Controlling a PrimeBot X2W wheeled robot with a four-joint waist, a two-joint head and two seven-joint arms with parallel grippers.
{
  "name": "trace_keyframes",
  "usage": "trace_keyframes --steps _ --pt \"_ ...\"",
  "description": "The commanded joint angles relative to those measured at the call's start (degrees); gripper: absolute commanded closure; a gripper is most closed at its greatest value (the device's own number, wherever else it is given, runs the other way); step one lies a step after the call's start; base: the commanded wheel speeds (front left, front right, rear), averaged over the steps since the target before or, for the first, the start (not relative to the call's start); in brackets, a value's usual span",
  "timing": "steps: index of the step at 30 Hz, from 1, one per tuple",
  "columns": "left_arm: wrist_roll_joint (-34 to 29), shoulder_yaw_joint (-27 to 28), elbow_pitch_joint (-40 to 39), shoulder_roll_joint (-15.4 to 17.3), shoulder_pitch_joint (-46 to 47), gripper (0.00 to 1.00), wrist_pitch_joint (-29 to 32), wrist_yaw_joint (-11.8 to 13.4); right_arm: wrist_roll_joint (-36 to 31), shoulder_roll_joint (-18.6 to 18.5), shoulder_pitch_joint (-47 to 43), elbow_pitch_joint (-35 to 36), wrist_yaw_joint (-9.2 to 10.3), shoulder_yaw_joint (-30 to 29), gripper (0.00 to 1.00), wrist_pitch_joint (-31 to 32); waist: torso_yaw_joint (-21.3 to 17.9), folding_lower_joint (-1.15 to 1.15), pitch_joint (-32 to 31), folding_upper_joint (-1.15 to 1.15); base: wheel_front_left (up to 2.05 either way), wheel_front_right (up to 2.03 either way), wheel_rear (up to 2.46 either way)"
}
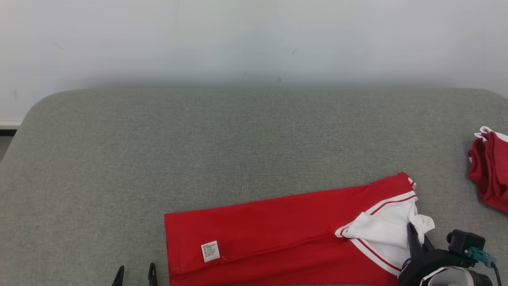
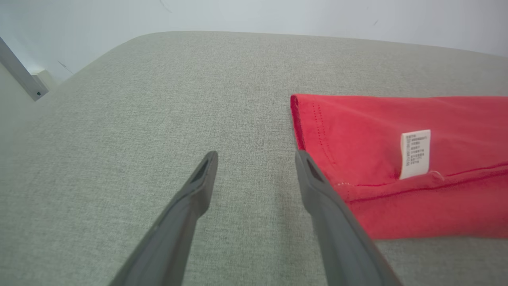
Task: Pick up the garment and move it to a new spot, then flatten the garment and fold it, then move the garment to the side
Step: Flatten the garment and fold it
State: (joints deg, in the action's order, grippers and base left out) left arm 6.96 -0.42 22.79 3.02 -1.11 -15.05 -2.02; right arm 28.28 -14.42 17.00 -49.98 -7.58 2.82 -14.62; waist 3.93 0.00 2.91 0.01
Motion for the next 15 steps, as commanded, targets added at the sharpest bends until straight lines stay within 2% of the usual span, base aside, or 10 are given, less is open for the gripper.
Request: trace_keyframes --steps 1,7,12,15 --pt "0.0 0.1 0.2 -0.1 -0.2 0.00 -0.2 0.0 -0.6 0.2 0.4 0.5 0.19 -0.5 1.00 -0.4 -0.5 0.00 -0.2 -0.01 0.00 0.00 0.00" --pt "0.8 0.1 0.8 -0.1 -0.6 0.00 -0.2 -0.4 -1.3 3.0 -1.8 10.0 0.18 1.7 1.00 -0.5 -2.6 0.00 -0.8 -0.01 0.00 0.00 0.00" --pt "1.3 -0.9 1.1 -0.1 -0.4 0.00 -0.2 -0.3 0.3 2.8 -4.3 18.7 0.17 8.9 1.00 -0.4 -4.1 0.00 -1.6 -0.01 0.00 0.00 0.00" --pt "1.6 -1.6 1.3 -0.1 -0.4 0.00 -0.2 -0.2 2.8 2.2 -6.1 23.3 0.17 14.4 1.00 2.1 -4.3 0.00 -2.0 -0.01 0.00 0.00 0.00"
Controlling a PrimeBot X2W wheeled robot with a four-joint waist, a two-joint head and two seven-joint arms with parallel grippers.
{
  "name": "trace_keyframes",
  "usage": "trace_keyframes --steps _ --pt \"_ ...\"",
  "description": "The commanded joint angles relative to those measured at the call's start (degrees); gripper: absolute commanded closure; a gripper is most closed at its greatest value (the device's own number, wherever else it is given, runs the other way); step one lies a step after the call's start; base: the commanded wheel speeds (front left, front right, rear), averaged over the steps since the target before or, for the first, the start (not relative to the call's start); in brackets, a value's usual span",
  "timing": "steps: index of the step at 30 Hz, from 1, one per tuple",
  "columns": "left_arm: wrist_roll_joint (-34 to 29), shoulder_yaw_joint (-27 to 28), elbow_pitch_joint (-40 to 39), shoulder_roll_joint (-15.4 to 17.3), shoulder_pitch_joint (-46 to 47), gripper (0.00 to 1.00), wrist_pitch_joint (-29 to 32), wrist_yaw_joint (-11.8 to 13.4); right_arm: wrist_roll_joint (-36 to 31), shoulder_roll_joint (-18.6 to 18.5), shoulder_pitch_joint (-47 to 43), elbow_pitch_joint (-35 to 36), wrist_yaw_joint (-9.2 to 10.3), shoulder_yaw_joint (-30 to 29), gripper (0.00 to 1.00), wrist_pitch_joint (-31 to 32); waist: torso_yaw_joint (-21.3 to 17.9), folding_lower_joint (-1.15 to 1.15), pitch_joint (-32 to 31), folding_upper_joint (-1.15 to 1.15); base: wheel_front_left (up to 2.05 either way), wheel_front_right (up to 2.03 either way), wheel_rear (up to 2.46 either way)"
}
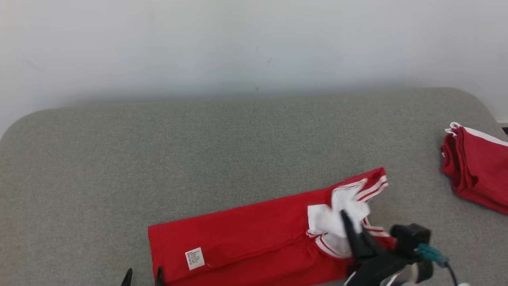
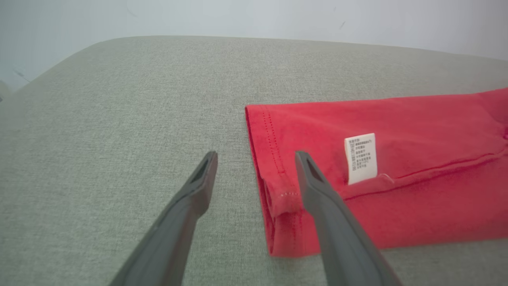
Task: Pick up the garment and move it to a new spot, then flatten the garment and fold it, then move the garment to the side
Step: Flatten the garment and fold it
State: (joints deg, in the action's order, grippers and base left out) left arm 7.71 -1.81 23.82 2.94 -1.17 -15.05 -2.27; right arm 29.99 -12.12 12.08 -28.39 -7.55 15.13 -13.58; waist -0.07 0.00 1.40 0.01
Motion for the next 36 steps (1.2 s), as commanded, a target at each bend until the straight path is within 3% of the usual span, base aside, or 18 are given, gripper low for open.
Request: trace_keyframes --steps 1,7,13,20,30,31,33,36 --pt "0.7 -0.5 0.2 -0.1 -0.3 0.00 -0.2 -0.1 1.7 -0.4 -1.7 3.3 0.15 3.9 1.00 2.1 -0.3 0.00 -0.5 -0.01 0.00 0.00 0.00" --pt "0.3 -1.9 0.5 0.0 0.5 0.00 -0.2 -0.2 5.2 -0.1 -2.3 9.5 0.15 12.1 1.00 7.1 1.0 0.00 -0.7 -0.01 0.00 0.00 0.00" --pt "0.2 -3.1 1.1 0.0 0.4 0.00 -0.2 -0.6 6.8 1.2 -0.3 10.6 0.15 20.3 1.00 11.0 4.4 0.00 -0.8 -0.01 0.00 0.00 0.00" --pt "0.5 -4.8 1.8 -0.1 0.8 0.00 -0.2 -0.6 6.8 4.9 5.2 3.6 0.15 27.6 1.00 11.2 10.7 0.00 -0.8 -0.01 0.00 0.00 0.00" --pt "0.1 -6.5 2.3 -0.1 1.2 0.00 -0.2 -0.8 5.5 8.9 13.2 -10.6 0.15 29.4 1.00 4.1 16.2 0.00 -0.7 -0.01 0.00 0.00 0.00" --pt "0.1 -6.7 2.3 -0.1 1.3 0.00 -0.2 -0.8 5.7 9.1 13.8 -11.8 0.15 29.8 0.78 3.7 16.5 0.00 -0.7 -0.01 0.00 0.00 0.00" --pt "0.3 -6.8 2.3 -0.1 1.3 0.00 -0.2 -0.6 6.5 9.3 15.2 -13.2 0.15 30.3 0.01 2.4 16.7 0.00 -0.5 -0.01 0.00 0.00 0.00" --pt "0.5 -6.7 2.1 -0.1 1.3 0.00 -0.2 -0.4 8.6 9.3 16.3 -12.9 0.15 31.2 0.00 0.4 16.3 0.00 -0.4 -0.01 0.00 0.00 0.00"
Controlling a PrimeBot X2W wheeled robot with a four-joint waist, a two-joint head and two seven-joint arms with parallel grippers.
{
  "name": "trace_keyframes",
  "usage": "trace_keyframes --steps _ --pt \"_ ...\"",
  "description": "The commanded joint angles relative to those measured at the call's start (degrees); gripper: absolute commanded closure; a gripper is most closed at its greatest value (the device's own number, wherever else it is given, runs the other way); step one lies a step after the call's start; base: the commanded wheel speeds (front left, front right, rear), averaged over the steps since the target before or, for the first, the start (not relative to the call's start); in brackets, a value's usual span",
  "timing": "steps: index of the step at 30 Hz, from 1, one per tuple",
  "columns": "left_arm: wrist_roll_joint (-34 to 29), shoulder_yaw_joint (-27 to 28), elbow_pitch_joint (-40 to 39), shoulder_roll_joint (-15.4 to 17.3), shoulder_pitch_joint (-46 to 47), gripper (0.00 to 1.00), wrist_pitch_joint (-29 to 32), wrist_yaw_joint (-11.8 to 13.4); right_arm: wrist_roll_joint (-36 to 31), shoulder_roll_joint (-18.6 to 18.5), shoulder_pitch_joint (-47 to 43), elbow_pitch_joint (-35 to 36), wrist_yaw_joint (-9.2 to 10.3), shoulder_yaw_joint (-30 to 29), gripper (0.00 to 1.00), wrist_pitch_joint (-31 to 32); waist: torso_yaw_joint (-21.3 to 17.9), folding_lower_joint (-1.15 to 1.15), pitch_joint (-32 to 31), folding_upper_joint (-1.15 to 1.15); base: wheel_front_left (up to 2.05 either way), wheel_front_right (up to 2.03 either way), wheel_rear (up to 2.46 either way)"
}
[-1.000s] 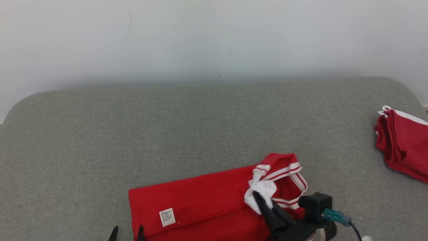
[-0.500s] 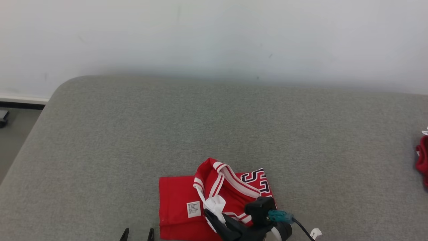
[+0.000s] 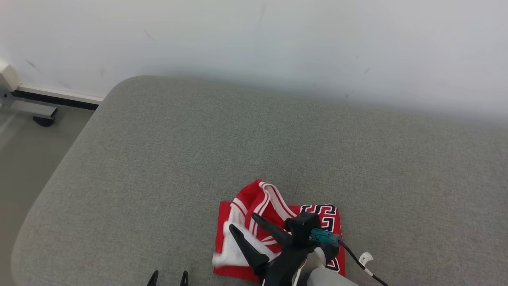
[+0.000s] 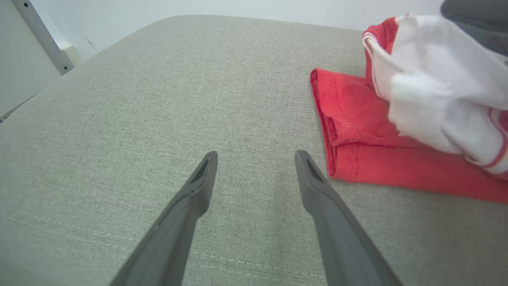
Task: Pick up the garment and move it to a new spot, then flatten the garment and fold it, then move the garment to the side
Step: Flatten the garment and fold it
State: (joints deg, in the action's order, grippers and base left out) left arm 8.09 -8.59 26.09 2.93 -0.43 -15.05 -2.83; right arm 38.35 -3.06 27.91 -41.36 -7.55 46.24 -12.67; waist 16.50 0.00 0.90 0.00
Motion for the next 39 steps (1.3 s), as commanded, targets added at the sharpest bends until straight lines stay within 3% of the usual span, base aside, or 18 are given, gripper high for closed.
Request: trace_keyframes --steps 1,6,25,29,39 --pt "0.2 0.3 -0.2 0.0 0.5 0.00 -0.2 0.3 0.5 0.2 0.8 0.0 0.15 0.0 0.00 -1.1 -0.6 0.00 0.0 0.00 0.00 0.00 0.00" --pt "0.3 1.1 -0.5 0.0 0.4 0.00 -0.2 0.6 -0.8 0.2 1.4 -0.7 0.15 -4.2 0.00 -2.5 -2.9 0.00 -0.3 0.00 0.00 0.00 0.00" --pt "-0.7 4.7 -3.8 0.0 -0.7 0.00 -0.2 1.8 -24.5 0.1 -16.4 12.0 0.15 -38.8 0.00 -2.5 -12.3 0.00 -1.4 0.00 0.00 0.00 0.00" --pt "-1.0 6.0 -5.2 0.0 -1.2 0.00 -0.2 2.2 -27.3 0.2 -19.3 14.3 0.15 -42.9 0.00 -2.5 -14.4 0.00 -1.6 0.00 0.00 0.00 0.00" --pt "-1.5 8.6 -7.6 0.0 -2.3 0.00 -0.2 2.6 -28.4 0.2 -23.6 17.6 0.15 -46.3 0.00 -2.5 -18.7 0.00 -2.2 0.00 0.00 0.00 0.00"
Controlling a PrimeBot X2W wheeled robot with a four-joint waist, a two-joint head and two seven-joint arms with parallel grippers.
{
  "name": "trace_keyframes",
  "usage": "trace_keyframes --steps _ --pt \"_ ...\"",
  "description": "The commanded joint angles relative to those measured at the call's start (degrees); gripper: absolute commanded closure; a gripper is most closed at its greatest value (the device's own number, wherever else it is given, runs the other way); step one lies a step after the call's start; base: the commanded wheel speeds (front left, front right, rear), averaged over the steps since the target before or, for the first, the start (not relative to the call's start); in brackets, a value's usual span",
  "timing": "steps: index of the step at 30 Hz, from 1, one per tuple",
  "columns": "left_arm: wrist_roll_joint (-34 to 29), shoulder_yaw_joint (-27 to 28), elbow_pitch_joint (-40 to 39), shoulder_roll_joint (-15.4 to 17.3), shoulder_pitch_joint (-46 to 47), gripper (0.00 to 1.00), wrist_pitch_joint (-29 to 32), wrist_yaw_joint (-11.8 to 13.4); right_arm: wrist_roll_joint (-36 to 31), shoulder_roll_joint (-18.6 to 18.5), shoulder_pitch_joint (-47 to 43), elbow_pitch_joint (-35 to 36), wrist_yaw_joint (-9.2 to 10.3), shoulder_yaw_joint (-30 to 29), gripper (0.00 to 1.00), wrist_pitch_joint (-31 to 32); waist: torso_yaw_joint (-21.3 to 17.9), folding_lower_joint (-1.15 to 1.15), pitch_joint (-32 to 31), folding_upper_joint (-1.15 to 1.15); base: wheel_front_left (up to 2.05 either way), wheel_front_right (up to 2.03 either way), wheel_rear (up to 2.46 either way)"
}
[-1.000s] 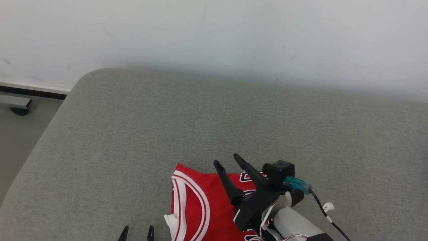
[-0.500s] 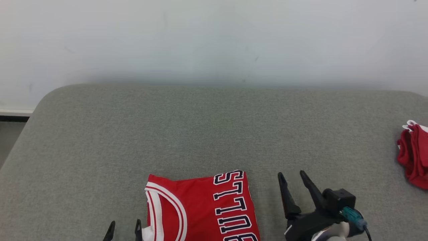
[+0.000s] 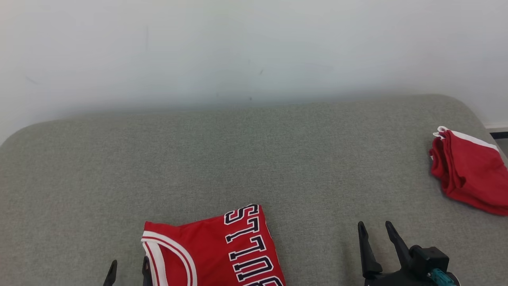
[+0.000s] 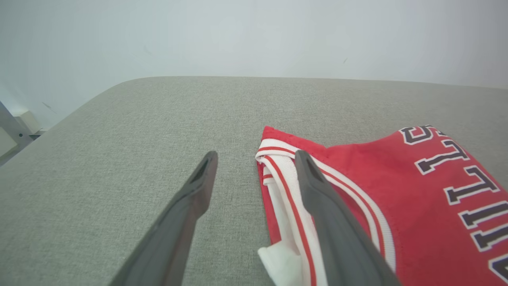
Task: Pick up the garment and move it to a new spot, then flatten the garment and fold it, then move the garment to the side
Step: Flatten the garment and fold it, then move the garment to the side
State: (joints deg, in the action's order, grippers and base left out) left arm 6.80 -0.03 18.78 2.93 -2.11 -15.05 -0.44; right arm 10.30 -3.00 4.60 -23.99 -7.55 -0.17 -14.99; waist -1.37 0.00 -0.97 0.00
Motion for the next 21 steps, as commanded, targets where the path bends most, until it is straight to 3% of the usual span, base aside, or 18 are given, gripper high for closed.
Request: trace_keyframes --steps 1,10,21 --pt "-0.3 0.3 -0.5 0.0 -0.9 0.00 -0.2 0.2 -0.5 0.2 -0.5 0.4 0.15 0.0 0.00 -0.2 -1.1 0.00 -0.4 0.00 0.00 0.00 0.00" --pt "-0.4 1.6 -1.4 0.0 -1.8 0.00 -0.2 -0.1 -0.9 0.2 -1.4 1.4 0.15 0.7 0.00 -0.2 -2.5 0.00 -1.0 0.00 0.00 0.00 0.00" --pt "-0.4 0.8 -2.1 0.0 -2.0 0.00 -0.2 -0.1 -0.4 0.2 -1.4 1.5 0.15 1.8 0.00 -0.2 -0.9 0.00 -0.2 0.00 0.00 0.00 0.00"
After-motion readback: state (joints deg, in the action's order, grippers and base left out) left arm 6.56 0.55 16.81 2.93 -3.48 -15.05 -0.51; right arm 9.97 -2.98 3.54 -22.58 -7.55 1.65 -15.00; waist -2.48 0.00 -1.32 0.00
